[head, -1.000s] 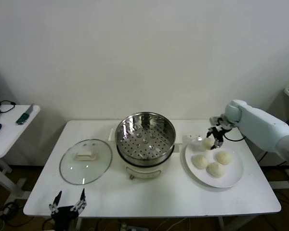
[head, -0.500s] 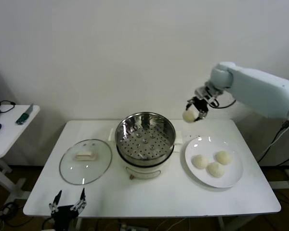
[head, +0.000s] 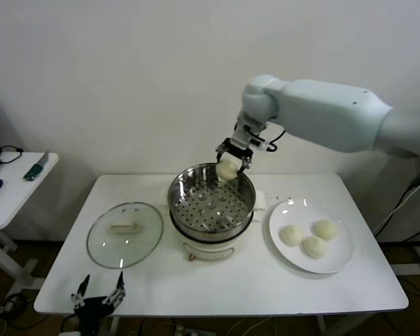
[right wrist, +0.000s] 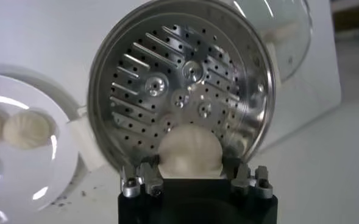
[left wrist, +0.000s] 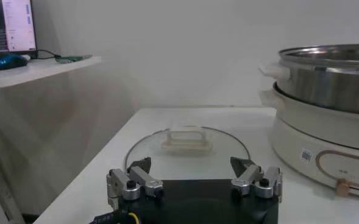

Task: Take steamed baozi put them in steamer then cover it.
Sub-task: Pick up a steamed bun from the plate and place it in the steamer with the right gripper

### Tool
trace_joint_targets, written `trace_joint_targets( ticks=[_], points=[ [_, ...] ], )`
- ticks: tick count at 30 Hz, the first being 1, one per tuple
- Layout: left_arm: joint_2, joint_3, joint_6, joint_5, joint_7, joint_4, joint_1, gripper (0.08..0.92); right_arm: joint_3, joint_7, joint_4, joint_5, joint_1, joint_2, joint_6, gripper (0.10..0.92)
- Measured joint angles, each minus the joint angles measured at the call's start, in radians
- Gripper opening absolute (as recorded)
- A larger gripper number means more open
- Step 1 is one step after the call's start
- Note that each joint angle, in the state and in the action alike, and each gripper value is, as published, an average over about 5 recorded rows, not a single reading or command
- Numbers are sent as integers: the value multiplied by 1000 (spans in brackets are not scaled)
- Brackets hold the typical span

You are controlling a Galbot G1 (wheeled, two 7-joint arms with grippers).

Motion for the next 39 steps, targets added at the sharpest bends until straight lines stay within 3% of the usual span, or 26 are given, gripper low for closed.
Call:
trace_joint_targets(
  ticks=[17, 33, 39],
  points=[
    [0, -5, -2, 1, -1, -3, 4, 823, 73, 78, -195, -270, -193, 140, 140, 696],
    [0, -5, -7, 2, -3, 13, -6, 823, 108, 99, -363, -335, -277, 219, 190, 698],
    [-2, -4, -10, 4, -6, 16, -6, 823, 110, 101, -382, -330, -286, 232, 199, 795]
  ],
)
